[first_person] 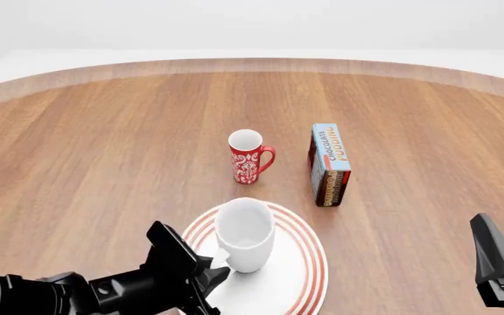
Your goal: Pick up the white mug and put it on the plate, and put the chocolate pudding to the right of the plate.
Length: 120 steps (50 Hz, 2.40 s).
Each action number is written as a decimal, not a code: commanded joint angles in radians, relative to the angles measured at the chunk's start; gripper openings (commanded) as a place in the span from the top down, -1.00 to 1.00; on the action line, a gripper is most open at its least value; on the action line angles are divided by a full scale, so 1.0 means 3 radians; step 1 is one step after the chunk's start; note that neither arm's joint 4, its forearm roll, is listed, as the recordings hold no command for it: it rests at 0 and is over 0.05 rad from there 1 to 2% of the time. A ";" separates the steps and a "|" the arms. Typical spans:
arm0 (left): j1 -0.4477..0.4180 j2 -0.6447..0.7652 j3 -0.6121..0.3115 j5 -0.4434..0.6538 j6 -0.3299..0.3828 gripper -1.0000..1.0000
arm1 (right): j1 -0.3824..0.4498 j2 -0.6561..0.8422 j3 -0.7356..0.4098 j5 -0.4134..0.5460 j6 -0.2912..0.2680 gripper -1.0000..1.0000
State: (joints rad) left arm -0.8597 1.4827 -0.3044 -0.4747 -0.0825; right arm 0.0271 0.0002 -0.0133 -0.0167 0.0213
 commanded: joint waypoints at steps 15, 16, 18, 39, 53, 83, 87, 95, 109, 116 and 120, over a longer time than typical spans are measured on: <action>-0.0012 0.0162 0.0039 -0.0080 -0.0088 -1.00 | -0.0003 0.0000 0.0004 -0.0002 0.0000 -1.00; -0.0012 0.0162 0.0039 -0.0079 -0.0088 -1.00 | -0.0003 0.0000 0.0004 -0.0002 0.0000 -1.00; -0.0010 0.0175 0.0045 -0.0096 -0.0092 -1.00 | -0.0003 0.0000 0.0005 -0.0002 0.0000 -1.00; 0.0078 -0.0264 0.0025 0.0235 0.0013 -1.00 | 0.0000 0.0000 0.0001 -0.0001 -0.0005 -1.00; 0.0135 -0.0846 -0.0056 0.0682 0.0164 -1.00 | 0.0001 0.0000 -0.0001 -0.0001 -0.0006 -1.00; 0.0713 -0.2193 -0.0138 0.1371 0.0409 -1.00 | -0.0002 0.0000 0.0003 -0.0003 -0.0005 -1.00; 0.0777 -0.2323 -0.0146 0.1413 0.0433 -1.00 | -0.0004 0.0000 0.0004 -0.0002 -0.0002 -1.00; 0.1039 -0.2712 -0.0216 0.1571 0.0488 -1.00 | -0.0005 0.0000 0.0004 -0.0002 0.0001 -1.00; 0.1689 -0.3096 -0.0093 0.1449 0.0518 -1.00 | -0.0006 0.0000 0.0003 -0.0001 0.0005 -1.00; 0.1927 -0.3275 -0.0090 0.1472 0.0537 -1.00 | -0.0006 0.0000 0.0003 -0.0001 0.0004 -1.00; 0.2044 -0.3334 -0.0072 0.1441 0.0529 -1.00 | -0.0008 0.0000 0.0003 0.0000 0.0005 -1.00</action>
State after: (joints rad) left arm -0.3469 0.5507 -0.3368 -0.0353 0.0757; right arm 0.0253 0.0002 -0.0123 -0.0171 0.0223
